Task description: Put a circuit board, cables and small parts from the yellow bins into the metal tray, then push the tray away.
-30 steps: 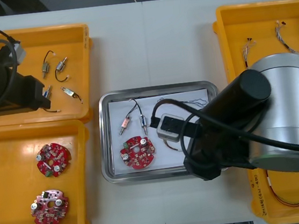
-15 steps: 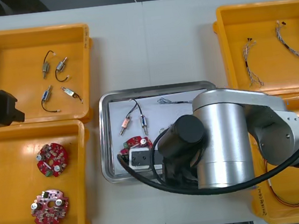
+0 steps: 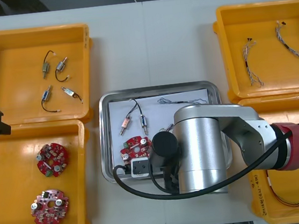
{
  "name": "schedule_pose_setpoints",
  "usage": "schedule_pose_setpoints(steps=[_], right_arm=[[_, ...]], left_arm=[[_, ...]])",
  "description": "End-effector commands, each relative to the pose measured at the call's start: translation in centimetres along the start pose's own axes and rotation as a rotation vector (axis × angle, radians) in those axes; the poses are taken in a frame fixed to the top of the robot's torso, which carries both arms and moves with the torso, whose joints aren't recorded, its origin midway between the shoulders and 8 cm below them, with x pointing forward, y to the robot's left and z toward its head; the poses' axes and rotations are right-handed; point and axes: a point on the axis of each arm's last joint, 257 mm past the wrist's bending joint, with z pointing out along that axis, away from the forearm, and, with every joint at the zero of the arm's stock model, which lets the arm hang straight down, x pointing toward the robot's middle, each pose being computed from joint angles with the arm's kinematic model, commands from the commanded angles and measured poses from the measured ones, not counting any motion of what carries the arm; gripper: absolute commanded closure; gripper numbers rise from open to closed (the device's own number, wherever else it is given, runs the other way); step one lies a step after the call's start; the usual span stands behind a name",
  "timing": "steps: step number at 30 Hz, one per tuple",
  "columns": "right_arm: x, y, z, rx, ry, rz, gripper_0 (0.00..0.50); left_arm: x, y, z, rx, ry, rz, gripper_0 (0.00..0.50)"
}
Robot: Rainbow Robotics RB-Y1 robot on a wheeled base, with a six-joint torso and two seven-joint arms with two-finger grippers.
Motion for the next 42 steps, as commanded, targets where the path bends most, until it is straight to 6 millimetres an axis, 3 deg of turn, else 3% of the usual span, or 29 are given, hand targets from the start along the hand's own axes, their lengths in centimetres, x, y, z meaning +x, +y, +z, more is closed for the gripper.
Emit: schedule_pose_setpoints(steps=[1, 10, 18, 24, 26, 42], right_arm=[[-1.5, 0.8, 0.5, 0.008, -0.022, -0.024, 0.0], [-0.7, 1.9, 1.9, 0.031, 0.002, -0.03, 0.0], [-1.2, 2.8, 2.2, 0.035, -0.005, -0.028, 0.0], [-1.5, 2.6, 2.1, 0.048, -0.011, -0.031, 0.002], [-1.5, 2.6, 2.1, 0.049, -0.011, -0.034, 0.048], [-1.9, 1.7, 2.2, 0.085, -0.034, -0.038, 0.049]], left_arm=[[0.1, 2.3, -1.3, -0.083, -0.028, 0.113, 0.0], [1.0, 2.6, -0.9, -0.087, -0.009, 0.111, 0.0], [1.8, 2.8, -0.5, -0.087, 0.009, 0.114, 0.0], [2.0, 2.6, -0.5, -0.08, 0.014, 0.12, 0.0], [2.0, 2.6, -0.5, -0.08, 0.014, 0.12, 0.0], [2.0, 2.6, -0.5, -0.08, 0.014, 0.12, 0.0]])
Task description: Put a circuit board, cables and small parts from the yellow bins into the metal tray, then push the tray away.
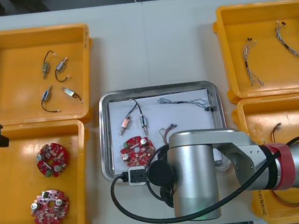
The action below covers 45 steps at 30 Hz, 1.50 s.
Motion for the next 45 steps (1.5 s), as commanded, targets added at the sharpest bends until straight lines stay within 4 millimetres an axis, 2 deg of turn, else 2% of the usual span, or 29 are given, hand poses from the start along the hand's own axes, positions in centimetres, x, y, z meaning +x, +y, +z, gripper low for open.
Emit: schedule_pose_setpoints(steps=[1, 2, 3, 4, 7, 14, 18, 29, 35, 45], right_arm=[[-1.2, 1.2, -0.2, -0.013, -0.03, -0.01, 0.067], [-1.1, 1.3, -0.1, -0.014, -0.028, -0.009, 0.116], [-0.9, 1.2, -0.1, -0.014, -0.024, -0.008, 0.211], [-0.9, 1.2, -0.1, -0.014, -0.024, -0.007, 0.342], [-0.6, 1.1, 0.0, -0.011, -0.02, 0.0, 0.5], [-0.6, 0.6, 0.0, 0.005, -0.018, 0.004, 0.5], [-0.5, -0.3, -0.1, 0.035, -0.017, 0.002, 0.5], [-0.4, -4.9, -0.4, 0.12, -0.012, -0.015, 0.5], [-0.4, -8.6, 0.0, 0.177, 0.017, -0.009, 0.5], [-1.3, -11.8, -0.9, 0.201, 0.02, -0.012, 0.5]], left_arm=[[-0.3, 1.6, -1.3, -0.049, -0.023, 0.125, 0.0], [-0.3, 1.6, -1.3, -0.049, -0.023, 0.125, 0.0], [-0.3, 1.6, -1.3, -0.049, -0.023, 0.125, 0.0], [-0.3, 1.6, -1.3, -0.049, -0.023, 0.125, 0.0], [-0.3, 1.6, -1.3, -0.049, -0.023, 0.125, 0.0], [-0.3, 1.6, -1.3, -0.049, -0.023, 0.125, 0.0], [-0.3, 1.6, -1.3, -0.049, -0.023, 0.125, 0.0], [-0.3, 1.6, -1.3, -0.049, -0.023, 0.125, 0.0], [-0.3, 1.6, -1.3, -0.049, -0.023, 0.125, 0.0], [-0.3, 1.6, -1.3, -0.049, -0.023, 0.125, 0.0]])
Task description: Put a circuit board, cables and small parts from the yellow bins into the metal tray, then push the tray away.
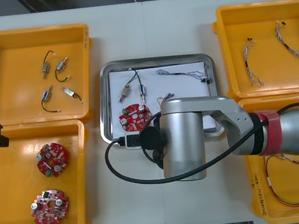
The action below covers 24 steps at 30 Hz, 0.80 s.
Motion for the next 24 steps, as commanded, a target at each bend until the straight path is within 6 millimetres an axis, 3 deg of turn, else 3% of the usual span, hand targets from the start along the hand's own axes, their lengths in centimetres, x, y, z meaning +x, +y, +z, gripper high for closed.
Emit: schedule_pose_setpoints(steps=[1, 24], right_arm=[[-1.1, -2.5, -0.7, 0.039, -0.006, -0.016, 0.5], [-2.7, -9.1, -1.6, 0.177, 0.014, -0.081, 0.5]], left_arm=[[-0.3, 1.6, -1.3, -0.049, -0.023, 0.123, 0.0], [-0.3, 1.6, -1.3, -0.049, -0.023, 0.123, 0.0]])
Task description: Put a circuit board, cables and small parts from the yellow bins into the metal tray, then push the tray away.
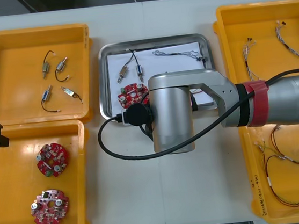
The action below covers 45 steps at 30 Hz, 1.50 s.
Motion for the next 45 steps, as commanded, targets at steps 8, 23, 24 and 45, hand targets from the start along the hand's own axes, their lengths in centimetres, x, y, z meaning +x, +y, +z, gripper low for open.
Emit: schedule_pose_setpoints(steps=[8, 23, 24, 45], right_arm=[[-2.6, -5.6, -1.1, 0.142, -0.042, -0.026, 0.5], [-3.4, -9.7, -0.9, 0.226, -0.061, -0.025, 0.5], [-3.3, -10.0, -0.8, 0.233, -0.06, -0.025, 0.5], [-3.1, -14.7, 0.7, 0.282, -0.099, 0.047, 0.5]], left_arm=[[-0.3, 1.6, -1.3, -0.049, -0.023, 0.123, 0.0], [-0.3, 1.6, -1.3, -0.049, -0.023, 0.123, 0.0], [-0.3, 1.6, -1.3, -0.049, -0.023, 0.123, 0.0], [-0.3, 1.6, -1.3, -0.049, -0.023, 0.123, 0.0]])
